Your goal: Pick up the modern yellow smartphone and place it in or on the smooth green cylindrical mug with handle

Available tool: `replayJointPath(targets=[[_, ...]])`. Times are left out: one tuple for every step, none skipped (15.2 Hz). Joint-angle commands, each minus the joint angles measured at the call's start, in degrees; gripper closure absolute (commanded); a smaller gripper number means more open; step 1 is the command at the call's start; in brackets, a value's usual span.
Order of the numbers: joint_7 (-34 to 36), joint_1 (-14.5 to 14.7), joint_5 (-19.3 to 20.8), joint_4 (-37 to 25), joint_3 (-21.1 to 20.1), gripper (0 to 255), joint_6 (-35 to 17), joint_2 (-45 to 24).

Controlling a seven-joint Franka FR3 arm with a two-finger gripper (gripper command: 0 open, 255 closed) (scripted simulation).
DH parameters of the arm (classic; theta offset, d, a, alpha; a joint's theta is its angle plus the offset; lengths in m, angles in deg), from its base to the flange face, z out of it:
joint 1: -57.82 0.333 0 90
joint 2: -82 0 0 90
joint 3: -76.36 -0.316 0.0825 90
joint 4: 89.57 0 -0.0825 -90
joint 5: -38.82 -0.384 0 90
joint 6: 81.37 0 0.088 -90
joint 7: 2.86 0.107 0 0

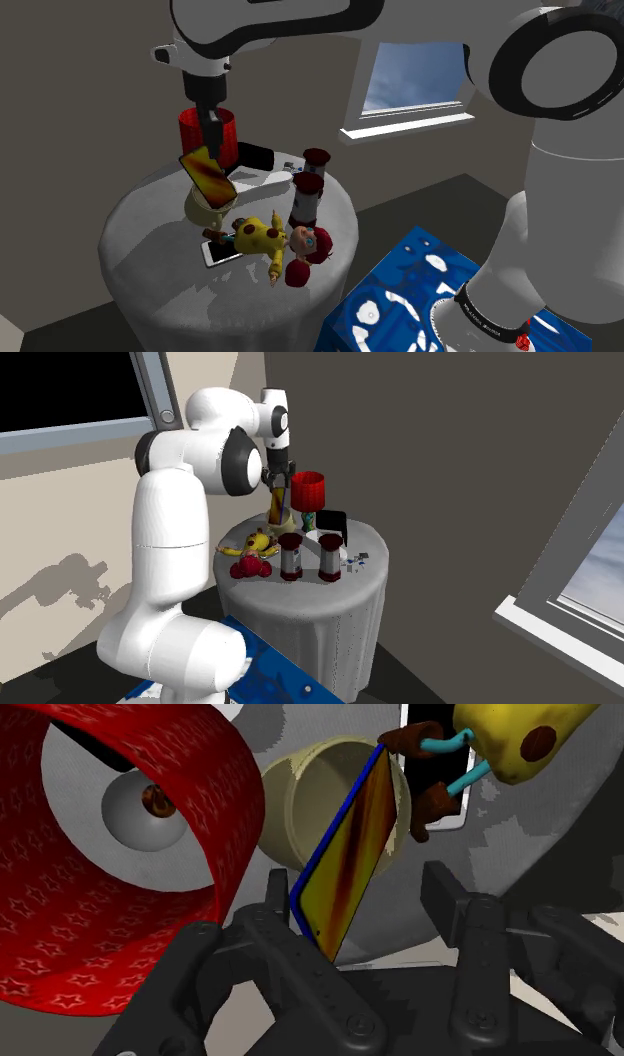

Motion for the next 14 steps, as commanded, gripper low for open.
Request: replayJointPath(targets=[[0.00, 0.02, 0.00, 0.23, -0.01, 0, 0.02, -0.38], [-0.04, -0.01, -0.01, 0.08, 0.00, 0, 0.19, -0.37], [-0.03, 0.00, 0.00, 0.05, 0.00, 0, 0.21, -0.38], [-0.10, -0.06, -0.02, 0.49, 0.02, 0, 0.09, -0.06], [-0.11, -0.05, -0.03, -1.32, 0.01, 0, 1.98, 0.02], [-0.11, -0.04, -0.03, -3.28, 0.01, 0, 3.92, 0.00], [-0.12, -0.02, -0.03, -5.40, 0.00, 0, 5.91, -0.13], [-0.12, 0.00, -0.02, -7.19, 0.00, 0, 7.52, -0.31], [-0.12, 0.00, -0.02, -7.19, 0.00, 0, 7.52, -0.31], [-0.12, 0.00, -0.02, -7.17, 0.00, 0, 7.52, -0.30], [-0.12, 0.00, -0.02, -7.19, 0.00, 0, 7.52, -0.31], [-0.12, 0.00, -0.02, -7.19, 0.00, 0, 7.52, -0.31], [-0.12, 0.00, -0.02, -7.19, 0.00, 0, 7.52, -0.31], [-0.12, 0.00, -0.02, -7.19, 0.00, 0, 7.52, -0.31]])
